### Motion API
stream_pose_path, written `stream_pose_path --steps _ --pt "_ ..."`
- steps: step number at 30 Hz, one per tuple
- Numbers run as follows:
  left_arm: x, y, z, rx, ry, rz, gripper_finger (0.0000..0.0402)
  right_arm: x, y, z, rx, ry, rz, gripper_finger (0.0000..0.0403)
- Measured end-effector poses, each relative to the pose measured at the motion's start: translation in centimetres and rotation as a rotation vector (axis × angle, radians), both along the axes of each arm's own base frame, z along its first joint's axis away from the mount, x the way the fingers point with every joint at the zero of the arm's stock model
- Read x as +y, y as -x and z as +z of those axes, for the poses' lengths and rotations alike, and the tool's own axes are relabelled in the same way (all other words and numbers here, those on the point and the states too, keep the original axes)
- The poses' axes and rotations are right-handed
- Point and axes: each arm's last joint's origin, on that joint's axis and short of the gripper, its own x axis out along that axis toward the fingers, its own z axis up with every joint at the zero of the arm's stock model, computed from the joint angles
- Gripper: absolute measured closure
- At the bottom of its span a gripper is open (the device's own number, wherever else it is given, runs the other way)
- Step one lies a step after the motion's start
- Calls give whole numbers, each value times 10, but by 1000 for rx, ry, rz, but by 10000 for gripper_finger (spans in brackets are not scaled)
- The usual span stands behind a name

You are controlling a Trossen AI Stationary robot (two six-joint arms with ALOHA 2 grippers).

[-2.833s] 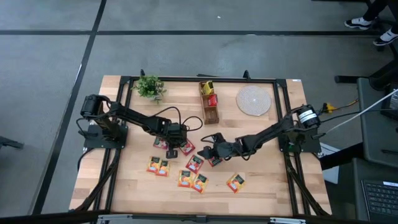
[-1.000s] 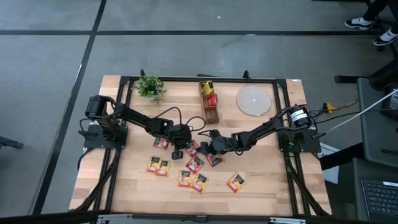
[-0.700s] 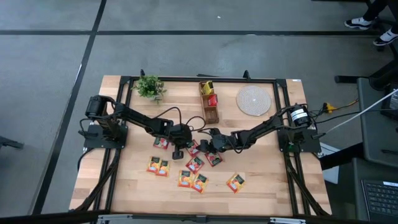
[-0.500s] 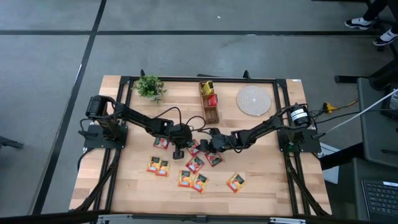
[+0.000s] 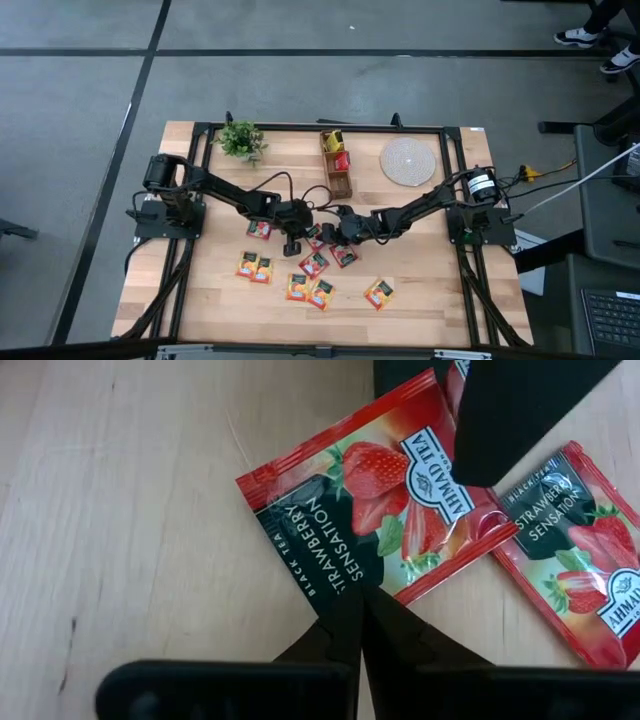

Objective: Pick & Place Tea
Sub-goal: Put the red tea bag into the middle section of the wooden organizer

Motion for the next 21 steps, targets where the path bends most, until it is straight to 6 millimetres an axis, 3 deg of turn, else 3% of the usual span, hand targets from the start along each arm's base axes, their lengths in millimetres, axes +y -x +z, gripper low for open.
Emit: stream_pose_path --steps 11,18,21 --pt "0 0 0 0 0 1 399 0 0 0 1 7 9 380" --pt "-2 -2 9 6 80 2 399 1 0 0 -13 17 24 392" --pt "-3 -6 32 -61 112 -18 399 2 -2 3 -55 40 53 396"
